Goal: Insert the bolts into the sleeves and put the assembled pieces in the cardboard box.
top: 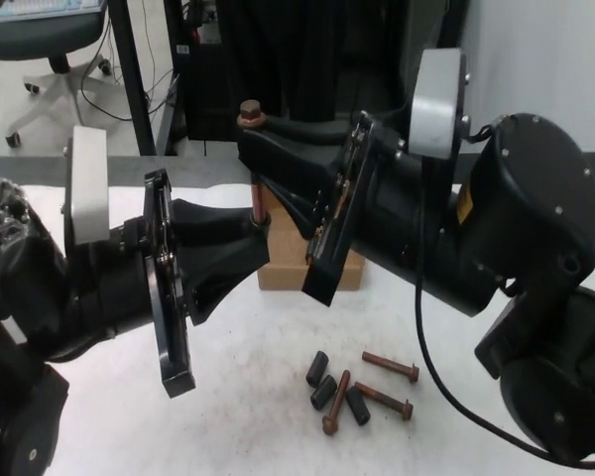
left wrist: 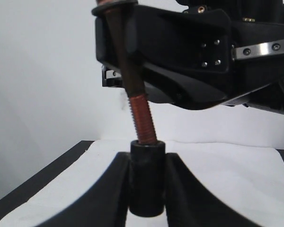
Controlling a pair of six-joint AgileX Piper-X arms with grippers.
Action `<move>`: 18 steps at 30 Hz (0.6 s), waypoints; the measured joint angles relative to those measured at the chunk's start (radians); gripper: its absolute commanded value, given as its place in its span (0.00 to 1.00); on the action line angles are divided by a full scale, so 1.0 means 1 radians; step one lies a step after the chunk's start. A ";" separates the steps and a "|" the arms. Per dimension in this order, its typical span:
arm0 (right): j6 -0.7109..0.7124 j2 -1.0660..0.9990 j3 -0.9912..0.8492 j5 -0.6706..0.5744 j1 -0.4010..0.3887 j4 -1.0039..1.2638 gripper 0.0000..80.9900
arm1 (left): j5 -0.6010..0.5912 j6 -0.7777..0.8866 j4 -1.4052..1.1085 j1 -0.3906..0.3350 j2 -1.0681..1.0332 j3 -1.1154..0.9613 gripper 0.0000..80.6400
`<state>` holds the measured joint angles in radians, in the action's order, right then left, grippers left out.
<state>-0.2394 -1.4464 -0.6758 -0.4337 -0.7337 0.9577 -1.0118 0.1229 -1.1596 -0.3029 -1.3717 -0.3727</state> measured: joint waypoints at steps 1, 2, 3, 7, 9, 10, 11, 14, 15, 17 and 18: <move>0.000 0.001 0.000 0.002 -0.002 0.000 0.01 | 0.000 0.005 0.000 0.000 0.000 0.000 0.00; 0.000 0.001 0.000 0.003 -0.002 0.000 0.01 | 0.000 0.005 0.000 0.000 0.000 0.000 0.00; 0.000 0.001 0.000 0.005 -0.002 0.000 0.01 | 0.000 0.007 0.000 0.000 0.000 0.000 0.00; 0.000 -0.001 0.000 0.013 -0.002 0.000 0.01 | 0.010 0.021 -0.007 0.000 0.000 0.000 0.00; 0.000 -0.001 -0.002 0.015 -0.002 0.002 0.01 | 0.029 0.058 -0.025 -0.002 0.000 0.002 0.00; 0.000 -0.001 -0.004 0.017 -0.002 0.006 0.01 | 0.051 0.113 -0.063 -0.003 0.000 0.006 0.00; 0.000 -0.001 -0.006 0.017 -0.004 0.011 0.01 | 0.061 0.137 -0.083 -0.003 0.000 0.008 0.00; 0.000 -0.001 -0.007 0.018 -0.003 0.023 0.01 | 0.090 0.191 -0.139 -0.006 0.000 0.007 0.00; 0.003 -0.001 -0.007 0.016 -0.006 0.020 0.01 | 0.122 0.227 -0.191 -0.006 0.000 0.007 0.00; 0.005 -0.001 -0.007 0.009 -0.005 0.018 0.01 | 0.142 0.257 -0.218 -0.008 0.000 0.007 0.00; 0.004 -0.001 -0.007 0.004 -0.005 0.019 0.01 | 0.144 0.263 -0.225 -0.008 0.000 0.007 0.00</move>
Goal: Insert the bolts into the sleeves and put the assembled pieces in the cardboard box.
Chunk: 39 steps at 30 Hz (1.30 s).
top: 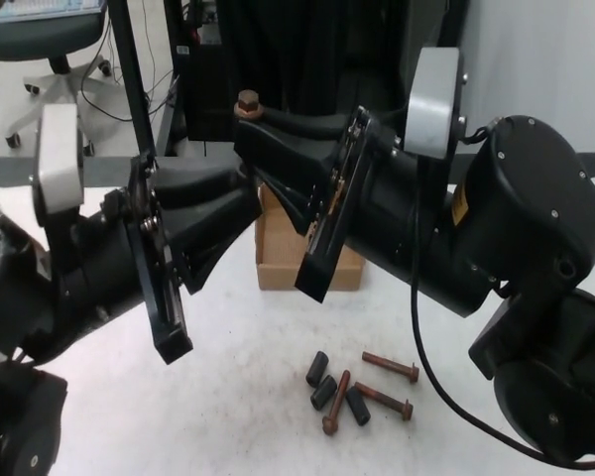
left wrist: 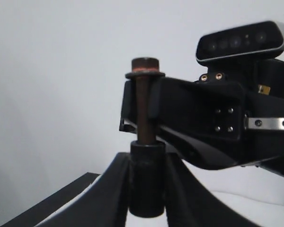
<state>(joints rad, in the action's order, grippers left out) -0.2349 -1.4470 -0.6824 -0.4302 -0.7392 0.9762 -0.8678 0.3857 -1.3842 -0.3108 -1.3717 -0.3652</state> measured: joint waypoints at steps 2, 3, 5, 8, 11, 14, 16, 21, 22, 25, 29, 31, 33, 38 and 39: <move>0.000 0.000 0.000 -0.007 0.000 -0.001 0.01 | 0.000 0.005 -0.003 0.000 0.000 0.000 0.00; 0.003 0.000 0.000 -0.011 0.000 -0.001 0.01 | 0.000 0.004 -0.003 0.000 0.000 0.000 0.00; 0.003 0.000 0.000 -0.013 0.000 -0.001 0.01 | 0.000 0.007 -0.003 0.000 0.000 0.000 0.00; 0.003 0.000 0.000 -0.017 0.000 -0.001 0.02 | 0.000 0.010 -0.003 0.000 0.000 0.000 0.00; 0.003 0.000 0.000 -0.017 0.000 -0.001 0.18 | -0.006 0.010 -0.003 0.000 0.000 0.000 0.00; -0.016 0.000 0.000 -0.030 0.000 0.002 0.43 | -0.009 0.010 -0.003 0.000 0.000 0.000 0.00; -0.026 0.000 0.000 -0.048 0.000 0.001 0.56 | -0.009 0.010 0.000 0.000 0.000 0.000 0.00; -0.066 0.000 0.000 -0.089 -0.001 0.007 0.58 | -0.009 0.010 0.000 0.002 0.000 0.000 0.00; -0.065 0.000 0.000 -0.089 -0.001 0.007 0.58 | -0.009 0.010 0.000 0.002 0.000 0.000 0.00; -0.069 0.000 0.000 -0.089 -0.001 0.012 0.58 | -0.009 0.010 0.000 0.002 0.000 0.000 0.00; -0.072 0.002 0.000 -0.089 -0.001 0.011 0.58 | -0.009 0.010 0.000 0.002 0.000 0.000 0.00; -0.072 0.002 0.000 -0.087 0.004 0.000 0.58 | -0.009 0.010 0.003 0.002 0.000 0.000 0.00; -0.072 0.006 0.000 -0.087 0.010 -0.023 0.58 | -0.009 0.010 0.007 0.002 0.000 0.000 0.00; -0.073 0.006 0.002 -0.085 0.040 -0.081 0.58 | -0.010 0.010 0.001 0.002 0.000 0.000 0.00; -0.063 0.006 0.002 -0.085 0.045 -0.087 0.58 | -0.010 0.010 0.001 0.002 0.000 0.000 0.00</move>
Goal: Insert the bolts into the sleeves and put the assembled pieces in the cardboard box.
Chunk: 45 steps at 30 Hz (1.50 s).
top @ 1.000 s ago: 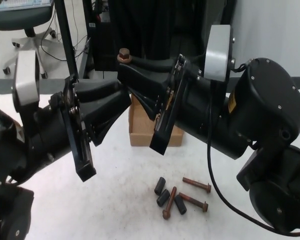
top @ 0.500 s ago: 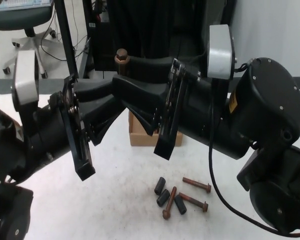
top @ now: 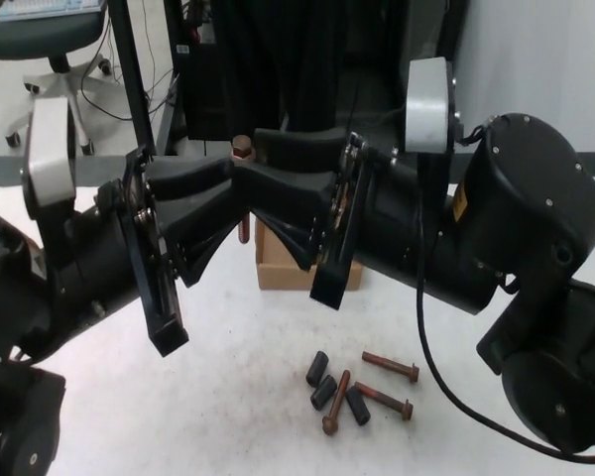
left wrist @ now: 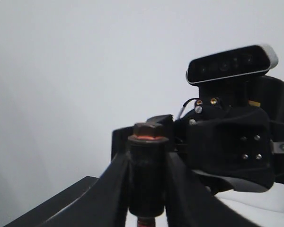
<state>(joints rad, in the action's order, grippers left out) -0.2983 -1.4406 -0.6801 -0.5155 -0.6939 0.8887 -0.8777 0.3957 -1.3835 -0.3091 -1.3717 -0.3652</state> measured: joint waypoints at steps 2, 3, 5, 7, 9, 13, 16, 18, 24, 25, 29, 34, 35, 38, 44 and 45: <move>0.011 0.000 0.000 0.000 0.008 -0.011 0.58 | 0.000 0.000 0.000 0.000 0.000 0.000 0.00; 0.014 0.000 0.000 0.000 0.012 -0.015 0.58 | 0.002 0.000 0.002 0.000 0.000 0.000 0.00; 0.019 0.002 0.000 0.000 0.017 -0.015 0.58 | 0.004 0.000 0.007 0.002 0.000 0.000 0.00; 0.021 0.008 0.000 -0.001 0.022 -0.006 0.58 | 0.006 0.000 0.007 0.002 0.000 -0.002 0.00; 0.024 0.021 0.004 0.002 0.031 0.011 0.58 | -0.009 0.010 0.007 0.002 0.000 -0.002 0.00; -0.002 0.082 0.004 0.008 0.076 0.033 0.57 | -0.053 0.064 -0.001 0.002 0.000 -0.002 0.00; -0.044 0.125 0.004 0.008 0.103 0.039 0.35 | -0.064 0.120 0.000 0.002 0.000 -0.002 0.00; -0.076 0.170 0.004 -0.003 0.139 0.030 0.05 | -0.064 0.139 0.007 0.002 0.000 -0.004 0.00; -0.097 0.272 0.004 -0.063 0.223 -0.140 0.01 | -0.051 0.179 0.268 0.000 -0.002 -0.068 0.00; -0.085 0.285 0.004 -0.069 0.230 -0.196 0.01 | -0.017 0.130 0.492 -0.003 -0.002 -0.139 0.00; -0.016 0.330 0.004 -0.075 0.262 -0.409 0.01 | 0.220 -0.072 1.075 -0.027 -0.031 -0.369 0.00; -0.020 0.408 0.004 -0.035 0.319 -0.702 0.01 | 0.439 -0.272 1.579 -0.057 -0.194 -0.750 0.00; -0.020 0.420 0.004 -0.028 0.326 -0.747 0.01 | 0.460 -0.286 1.644 -0.064 -0.242 -0.832 0.00; -0.022 0.456 0.006 -0.017 0.340 -0.853 0.01 | 0.516 -0.306 1.792 -0.097 -0.493 -1.044 0.00; -0.020 0.529 0.006 -0.007 0.344 -0.899 0.01 | 0.527 -0.307 2.059 -0.124 -0.685 -1.412 0.00; -0.020 0.534 0.006 -0.007 0.344 -0.901 0.01 | 0.530 -0.307 2.097 -0.131 -0.730 -1.460 0.00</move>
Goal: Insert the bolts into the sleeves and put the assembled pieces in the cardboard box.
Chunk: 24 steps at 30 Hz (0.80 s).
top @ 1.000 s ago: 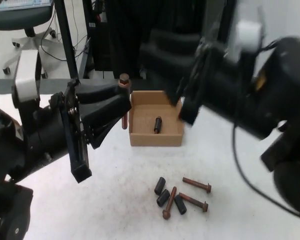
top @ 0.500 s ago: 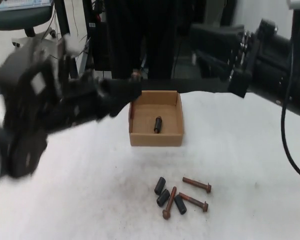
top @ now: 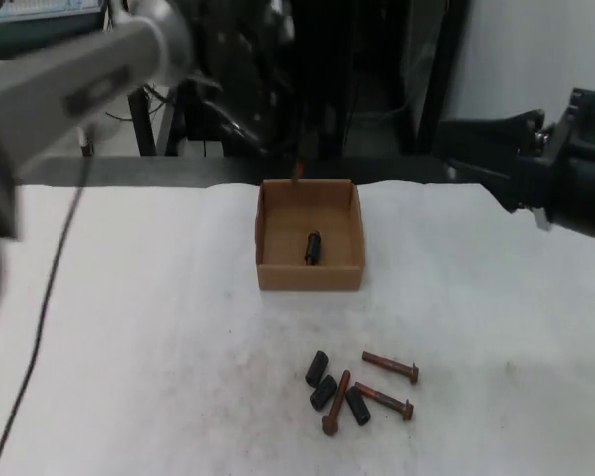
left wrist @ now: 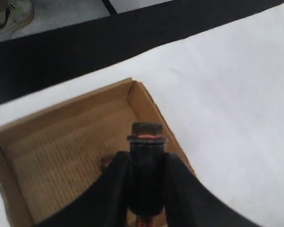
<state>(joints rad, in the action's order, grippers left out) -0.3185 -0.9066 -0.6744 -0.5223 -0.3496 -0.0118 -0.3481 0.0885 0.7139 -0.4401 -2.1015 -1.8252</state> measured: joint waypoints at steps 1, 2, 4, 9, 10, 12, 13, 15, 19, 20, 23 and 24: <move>0.000 0.006 0.000 0.000 0.000 -0.004 0.01 | 0.002 0.000 0.026 -0.007 -0.034 -0.031 0.00; 0.000 0.011 0.000 0.000 0.000 -0.004 0.01 | 0.002 0.000 0.049 -0.013 -0.072 -0.064 0.00; 0.000 0.016 0.000 0.001 0.000 -0.004 0.01 | 0.002 0.000 0.079 -0.024 -0.131 -0.106 0.00; 0.000 0.040 0.000 0.001 0.000 -0.004 0.01 | 0.014 0.000 0.102 -0.039 -0.209 -0.144 0.00; 0.000 0.045 0.000 0.001 0.000 -0.004 0.01 | 0.015 0.000 0.103 -0.041 -0.220 -0.147 0.00; 0.000 0.050 0.000 0.001 0.000 -0.004 0.01 | 0.040 -0.007 0.103 -0.040 -0.237 -0.148 0.00; 0.000 0.056 0.000 0.001 0.000 -0.004 0.01 | 0.059 -0.017 0.103 -0.040 -0.239 -0.151 0.00; 0.000 0.066 0.000 0.001 0.000 -0.008 0.01 | 0.083 -0.028 0.103 -0.040 -0.239 -0.151 0.00; 0.000 0.081 0.000 0.001 0.000 -0.028 0.01 | 0.125 -0.080 0.103 -0.040 -0.239 -0.155 0.00; 0.000 0.083 0.000 0.001 0.000 -0.036 0.01 | 0.125 -0.082 0.101 -0.040 -0.239 -0.155 0.00; 0.000 0.083 0.000 0.001 0.000 -0.061 0.01 | 0.125 -0.089 0.101 -0.040 -0.239 -0.155 0.00; 0.000 0.083 0.000 -0.001 0.000 -0.068 0.01 | 0.125 -0.089 0.101 -0.040 -0.239 -0.155 0.02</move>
<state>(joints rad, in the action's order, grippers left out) -0.3185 -0.8232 -0.6744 -0.5233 -0.3496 -0.0802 -0.2232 0.0000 0.8151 -0.4801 -2.3406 -1.9802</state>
